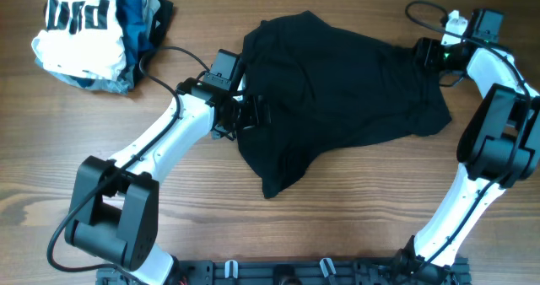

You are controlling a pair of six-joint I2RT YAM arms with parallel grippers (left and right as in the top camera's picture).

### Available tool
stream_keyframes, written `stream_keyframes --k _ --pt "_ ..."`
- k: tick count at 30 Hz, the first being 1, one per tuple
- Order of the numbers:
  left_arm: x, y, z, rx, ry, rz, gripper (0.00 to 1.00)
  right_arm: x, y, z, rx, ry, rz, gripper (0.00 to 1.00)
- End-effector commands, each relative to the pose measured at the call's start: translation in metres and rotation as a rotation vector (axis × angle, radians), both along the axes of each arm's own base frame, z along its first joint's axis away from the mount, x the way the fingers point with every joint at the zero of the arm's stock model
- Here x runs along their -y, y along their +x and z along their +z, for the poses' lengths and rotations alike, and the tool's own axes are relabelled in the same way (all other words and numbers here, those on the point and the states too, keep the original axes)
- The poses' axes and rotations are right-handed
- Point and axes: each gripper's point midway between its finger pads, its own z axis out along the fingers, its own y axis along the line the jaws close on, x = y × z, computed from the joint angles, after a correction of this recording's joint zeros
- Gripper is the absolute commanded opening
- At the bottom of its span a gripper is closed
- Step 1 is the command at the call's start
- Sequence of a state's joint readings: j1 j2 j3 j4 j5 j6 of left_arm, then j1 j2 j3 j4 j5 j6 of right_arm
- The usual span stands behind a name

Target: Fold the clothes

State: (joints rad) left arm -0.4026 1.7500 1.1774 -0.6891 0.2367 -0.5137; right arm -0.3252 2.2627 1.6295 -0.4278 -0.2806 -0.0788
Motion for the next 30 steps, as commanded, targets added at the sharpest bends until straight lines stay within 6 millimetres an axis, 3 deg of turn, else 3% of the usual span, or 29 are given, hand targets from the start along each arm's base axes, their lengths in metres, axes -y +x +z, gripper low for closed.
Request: stream_keyframes --k 1,2,4,8,11,14,16,18,22,30 --pt "0.000 0.005 0.009 0.032 0.001 -0.007 1.00 0.000 -0.007 -0.027 -0.067 0.050 -0.088 0.78" --pt "0.000 0.005 0.009 0.033 0.001 -0.007 1.00 0.000 -0.007 -0.027 -0.068 0.061 -0.106 0.68" --pt "0.000 0.005 0.010 0.033 0.001 -0.006 1.00 -0.002 -0.003 -0.024 -0.050 0.085 -0.115 0.23" --pt "0.000 0.005 0.009 0.033 0.001 -0.007 1.00 -0.012 0.001 -0.011 -0.027 0.136 -0.075 0.06" --pt "0.000 0.005 0.010 0.034 0.000 -0.006 1.00 -0.018 0.001 0.010 -0.005 0.160 -0.057 0.04" --pt "0.000 0.005 0.010 0.034 0.001 -0.005 1.00 -0.026 0.002 0.048 0.058 0.152 0.018 0.04" --pt "-0.001 0.007 0.010 0.041 0.003 -0.004 1.00 -0.036 -0.005 0.072 0.070 0.124 0.068 0.04" --pt "-0.001 0.009 0.010 0.048 0.005 -0.002 1.00 -0.051 -0.015 0.083 0.046 0.116 0.117 0.04" --pt "0.000 0.012 0.012 0.065 -0.001 -0.001 1.00 -0.085 -0.039 0.073 -0.077 0.131 0.177 0.04" --pt "0.000 0.013 0.012 0.067 -0.002 -0.001 1.00 -0.150 -0.108 0.014 -0.379 0.063 0.275 0.04"
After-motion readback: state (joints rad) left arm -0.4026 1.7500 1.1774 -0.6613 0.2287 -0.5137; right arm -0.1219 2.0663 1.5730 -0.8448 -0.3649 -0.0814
